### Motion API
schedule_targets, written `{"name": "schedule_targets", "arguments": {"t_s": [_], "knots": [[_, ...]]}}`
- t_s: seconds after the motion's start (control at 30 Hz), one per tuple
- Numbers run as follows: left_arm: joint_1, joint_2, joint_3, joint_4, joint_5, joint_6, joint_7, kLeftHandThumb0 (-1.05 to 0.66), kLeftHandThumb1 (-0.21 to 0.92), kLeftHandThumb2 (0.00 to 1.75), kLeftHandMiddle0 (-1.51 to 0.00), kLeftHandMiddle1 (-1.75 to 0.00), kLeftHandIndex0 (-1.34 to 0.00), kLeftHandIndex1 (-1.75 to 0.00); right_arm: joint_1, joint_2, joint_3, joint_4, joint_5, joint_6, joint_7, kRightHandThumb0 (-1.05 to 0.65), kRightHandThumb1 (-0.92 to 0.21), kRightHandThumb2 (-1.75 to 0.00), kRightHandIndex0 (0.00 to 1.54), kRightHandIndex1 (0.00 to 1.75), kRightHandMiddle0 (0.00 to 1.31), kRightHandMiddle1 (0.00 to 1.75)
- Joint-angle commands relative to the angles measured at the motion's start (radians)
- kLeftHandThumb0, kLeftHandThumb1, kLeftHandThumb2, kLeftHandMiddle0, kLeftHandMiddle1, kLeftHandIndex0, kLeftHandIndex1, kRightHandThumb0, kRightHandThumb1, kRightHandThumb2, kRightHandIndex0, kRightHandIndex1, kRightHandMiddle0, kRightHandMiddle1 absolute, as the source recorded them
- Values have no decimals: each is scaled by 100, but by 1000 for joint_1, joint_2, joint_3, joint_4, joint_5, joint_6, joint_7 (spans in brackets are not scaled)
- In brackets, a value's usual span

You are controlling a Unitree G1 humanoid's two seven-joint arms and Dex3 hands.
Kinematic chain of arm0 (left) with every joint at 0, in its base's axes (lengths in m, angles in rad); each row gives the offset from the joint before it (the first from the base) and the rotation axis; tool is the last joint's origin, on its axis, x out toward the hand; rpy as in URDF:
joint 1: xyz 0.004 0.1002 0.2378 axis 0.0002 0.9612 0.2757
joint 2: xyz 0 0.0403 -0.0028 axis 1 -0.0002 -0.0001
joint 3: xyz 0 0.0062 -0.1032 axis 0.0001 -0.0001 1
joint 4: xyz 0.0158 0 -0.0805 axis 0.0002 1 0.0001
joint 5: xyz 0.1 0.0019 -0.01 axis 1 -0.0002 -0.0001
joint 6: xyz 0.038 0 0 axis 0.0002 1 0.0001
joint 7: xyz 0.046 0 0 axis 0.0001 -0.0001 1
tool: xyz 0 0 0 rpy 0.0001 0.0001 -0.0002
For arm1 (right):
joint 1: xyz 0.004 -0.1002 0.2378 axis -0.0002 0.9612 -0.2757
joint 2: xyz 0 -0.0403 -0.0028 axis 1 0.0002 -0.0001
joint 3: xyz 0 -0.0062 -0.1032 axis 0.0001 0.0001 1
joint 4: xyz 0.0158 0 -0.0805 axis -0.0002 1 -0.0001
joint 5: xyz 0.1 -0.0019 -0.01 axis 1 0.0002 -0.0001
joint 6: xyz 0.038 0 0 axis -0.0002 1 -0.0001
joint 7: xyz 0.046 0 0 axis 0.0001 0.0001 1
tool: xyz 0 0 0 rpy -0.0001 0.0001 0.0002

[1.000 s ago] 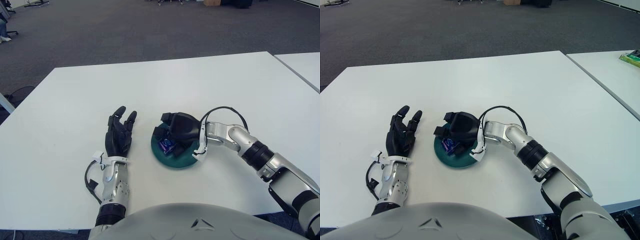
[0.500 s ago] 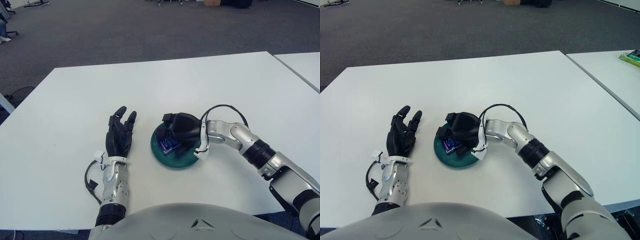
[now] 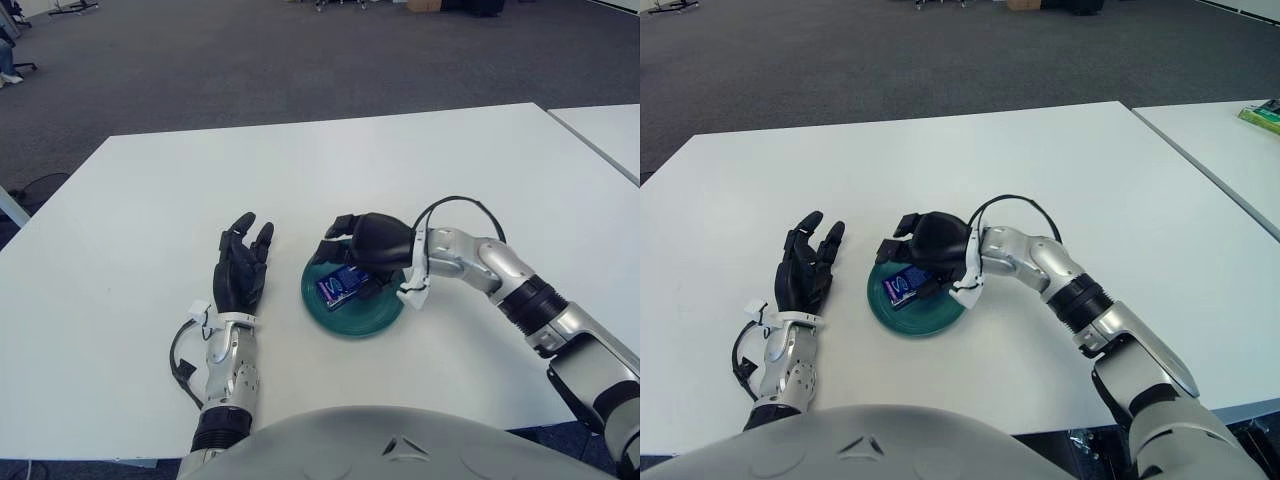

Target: Put the gum into the plate.

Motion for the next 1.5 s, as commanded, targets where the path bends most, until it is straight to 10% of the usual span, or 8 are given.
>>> {"name": "schedule_targets", "arguments": {"t_s": [0.0,0.3,0.53,1.0,1.47], "knots": [[98,-113,4,119,25,7,44,-72,92,93,-35,-37,0,-95,49,4,-65,-3,104,56,20,-105,-92,-113,30,7,0,45],[122,-105,-17,108,61,-20,46,-77,92,90,-36,-52,-3,-102,170,67,-145,22,261,117,-16,-105,-92,-103,4,1,1,5],[123,-81,-26,124,107,-42,35,-81,92,91,-33,-32,-1,-94,245,169,-203,130,511,144,19,-105,-92,-92,0,0,0,0],[124,-78,-24,137,151,-81,40,-88,92,96,-24,-4,0,-72,257,378,-296,401,652,71,-75,-105,-92,-91,0,0,0,0],[168,-70,-48,72,182,-72,65,-95,92,97,-26,-2,0,-70,394,383,-458,297,921,156,64,-105,-92,-99,0,0,0,0]]}}
